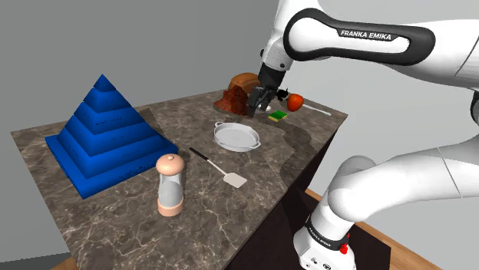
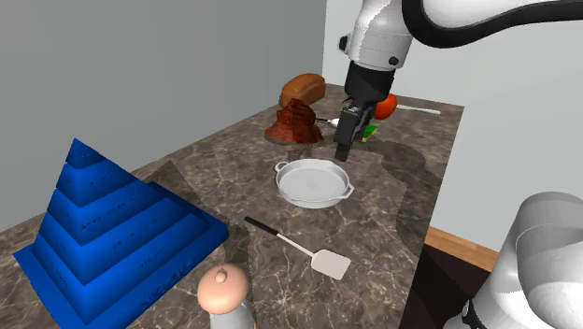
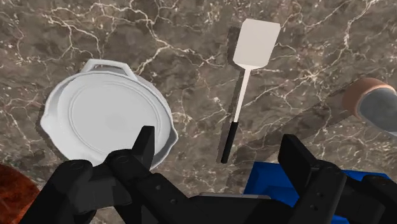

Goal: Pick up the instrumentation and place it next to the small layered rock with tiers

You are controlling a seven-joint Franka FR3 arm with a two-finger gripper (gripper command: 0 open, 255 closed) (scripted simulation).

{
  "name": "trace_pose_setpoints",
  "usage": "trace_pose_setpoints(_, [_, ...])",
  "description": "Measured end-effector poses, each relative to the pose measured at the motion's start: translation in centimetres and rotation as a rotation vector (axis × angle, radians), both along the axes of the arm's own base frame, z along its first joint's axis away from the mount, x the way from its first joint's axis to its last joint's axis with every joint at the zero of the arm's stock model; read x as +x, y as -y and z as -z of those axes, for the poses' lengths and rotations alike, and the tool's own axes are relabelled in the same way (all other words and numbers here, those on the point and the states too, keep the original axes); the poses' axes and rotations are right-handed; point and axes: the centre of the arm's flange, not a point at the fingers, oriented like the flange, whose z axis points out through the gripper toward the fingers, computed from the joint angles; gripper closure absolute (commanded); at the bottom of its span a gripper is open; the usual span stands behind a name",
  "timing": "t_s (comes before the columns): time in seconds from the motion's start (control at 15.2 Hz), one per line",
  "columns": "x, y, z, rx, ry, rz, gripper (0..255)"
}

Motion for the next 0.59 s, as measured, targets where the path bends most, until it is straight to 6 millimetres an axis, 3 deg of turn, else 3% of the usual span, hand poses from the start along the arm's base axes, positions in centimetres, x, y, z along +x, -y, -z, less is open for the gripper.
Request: trace_pose_setpoints(0.59, [4.9, -5.1, 10.2, -0.013, -0.032, 0.041, 0])
